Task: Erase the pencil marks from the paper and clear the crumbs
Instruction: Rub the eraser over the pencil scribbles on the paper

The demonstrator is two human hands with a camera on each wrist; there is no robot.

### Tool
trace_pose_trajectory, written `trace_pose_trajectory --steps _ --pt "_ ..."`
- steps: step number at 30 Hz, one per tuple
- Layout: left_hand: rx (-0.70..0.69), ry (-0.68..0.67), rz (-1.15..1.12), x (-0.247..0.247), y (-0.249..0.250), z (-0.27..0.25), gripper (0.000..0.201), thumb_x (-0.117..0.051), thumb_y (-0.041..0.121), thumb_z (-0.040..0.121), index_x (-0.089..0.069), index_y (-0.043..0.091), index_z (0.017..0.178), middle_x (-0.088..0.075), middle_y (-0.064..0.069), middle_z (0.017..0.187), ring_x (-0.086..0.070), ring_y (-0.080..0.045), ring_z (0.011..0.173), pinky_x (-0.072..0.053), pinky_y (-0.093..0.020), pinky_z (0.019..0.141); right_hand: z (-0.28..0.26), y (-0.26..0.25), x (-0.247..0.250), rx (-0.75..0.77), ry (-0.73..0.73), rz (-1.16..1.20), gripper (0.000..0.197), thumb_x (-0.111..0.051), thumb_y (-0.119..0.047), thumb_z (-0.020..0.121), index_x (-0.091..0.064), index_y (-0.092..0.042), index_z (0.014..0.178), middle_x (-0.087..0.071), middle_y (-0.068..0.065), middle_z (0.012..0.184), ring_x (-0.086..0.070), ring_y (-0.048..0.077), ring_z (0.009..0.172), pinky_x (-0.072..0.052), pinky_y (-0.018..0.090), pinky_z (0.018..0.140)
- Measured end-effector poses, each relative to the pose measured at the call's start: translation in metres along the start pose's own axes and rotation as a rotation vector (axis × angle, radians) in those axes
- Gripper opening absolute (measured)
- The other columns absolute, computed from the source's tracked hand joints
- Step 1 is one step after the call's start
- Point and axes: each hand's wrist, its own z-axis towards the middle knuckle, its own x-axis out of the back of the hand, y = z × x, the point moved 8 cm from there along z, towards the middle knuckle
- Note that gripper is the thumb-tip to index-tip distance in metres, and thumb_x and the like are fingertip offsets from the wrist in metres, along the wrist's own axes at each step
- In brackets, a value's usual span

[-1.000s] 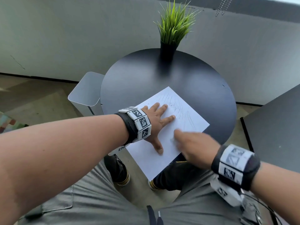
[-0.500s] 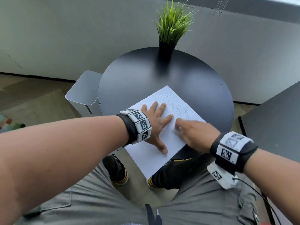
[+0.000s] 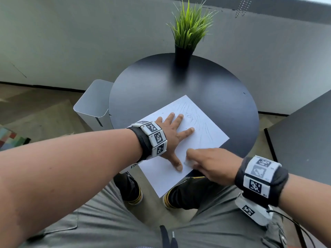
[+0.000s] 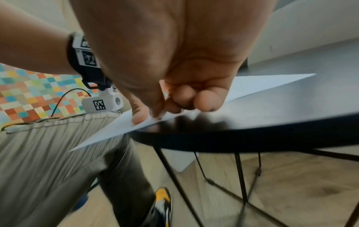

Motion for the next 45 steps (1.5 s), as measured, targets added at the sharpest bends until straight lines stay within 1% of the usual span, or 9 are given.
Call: trace_pose_trajectory --steps 5,11,17,25,30,33,37,42,45 --pt "0.005 -0.003 -0.012 -0.001 -0.001 0.000 0.142 -0.067 0.091 0.053 0.018 0.042 0.155 0.027 -0.014 0.164 0.018 -0.040 0.152 -0.007 -0.067 0.118 0.012 0.047 0.033 -0.277 0.170 0.015 0.027 -0.033 -0.050 0.100 -0.037 -0.024 0.101 -0.058 0.000 0.091 -0.056 0.030 0.086 -0.047 0.041 0.077" --pt "-0.002 -0.003 -0.012 -0.002 -0.002 0.001 0.143 -0.067 0.092 0.052 0.019 0.042 0.155 0.028 -0.013 0.163 0.020 -0.040 0.151 -0.008 -0.067 0.118 -0.001 -0.004 0.002 -0.026 0.008 -0.021 0.014 -0.033 -0.041 0.100 -0.035 -0.026 0.099 -0.057 -0.005 0.091 -0.056 0.028 0.085 -0.048 0.044 0.074" --pt "-0.058 -0.018 0.068 0.006 -0.010 -0.001 0.137 -0.068 0.089 0.054 0.015 0.047 0.154 0.024 -0.012 0.165 0.019 -0.038 0.152 -0.003 -0.065 0.120 0.015 0.071 0.039 -0.441 0.145 0.059 0.025 -0.033 -0.053 0.098 -0.040 -0.028 0.099 -0.056 0.005 0.090 -0.056 0.031 0.084 -0.049 0.045 0.081" --pt "-0.140 0.119 -0.045 0.015 -0.009 -0.008 0.105 -0.063 0.085 0.067 -0.026 0.037 0.153 -0.005 -0.005 0.167 -0.004 -0.028 0.154 -0.017 -0.051 0.122 0.019 0.066 0.038 -0.422 0.159 0.115 0.021 -0.038 -0.051 0.096 -0.042 -0.030 0.098 -0.055 0.000 0.083 -0.057 0.027 0.080 -0.051 0.043 0.078" --pt "-0.114 0.195 0.007 0.007 -0.003 -0.001 0.121 -0.062 0.092 0.056 -0.019 0.037 0.155 -0.010 -0.007 0.165 -0.009 -0.032 0.150 -0.029 -0.050 0.116 0.011 0.016 0.020 -0.209 0.120 0.022 0.017 -0.033 -0.043 0.100 -0.033 -0.028 0.108 -0.063 0.006 0.099 -0.058 0.035 0.089 -0.049 0.043 0.076" --pt "-0.103 0.168 0.010 0.003 -0.006 0.002 0.124 -0.058 0.094 0.058 -0.007 0.041 0.158 0.002 -0.006 0.168 -0.002 -0.033 0.152 -0.023 -0.054 0.119 0.010 -0.006 0.007 -0.081 0.001 -0.013 0.012 -0.035 -0.037 0.099 -0.035 -0.027 0.106 -0.062 0.002 0.103 -0.058 0.031 0.094 -0.048 0.043 0.076" --pt "-0.086 0.122 -0.009 -0.002 -0.007 0.003 0.126 -0.056 0.095 0.059 0.002 0.043 0.158 0.012 -0.003 0.168 0.007 -0.030 0.154 -0.012 -0.063 0.119 0.019 0.042 0.039 -0.354 0.178 0.042 0.018 -0.033 -0.043 0.100 -0.033 -0.025 0.103 -0.063 0.008 0.102 -0.058 0.036 0.086 -0.049 0.044 0.077" --pt "-0.080 0.100 -0.040 -0.004 -0.009 0.005 0.124 -0.056 0.095 0.059 0.004 0.047 0.156 0.016 0.000 0.168 0.012 -0.028 0.154 -0.010 -0.069 0.116 0.014 -0.013 0.006 -0.126 -0.004 0.048 0.012 -0.035 -0.034 0.100 -0.035 -0.023 0.105 -0.063 0.006 0.102 -0.057 0.034 0.089 -0.046 0.040 0.073" --pt "-0.075 0.096 -0.049 -0.004 -0.008 0.004 0.125 -0.057 0.095 0.058 0.003 0.047 0.156 0.016 0.000 0.168 0.011 -0.028 0.154 -0.010 -0.069 0.116 0.022 0.024 0.028 -0.291 0.095 0.045 0.019 -0.033 -0.040 0.100 -0.036 -0.024 0.110 -0.063 0.008 0.108 -0.058 0.035 0.092 -0.046 0.040 0.076"
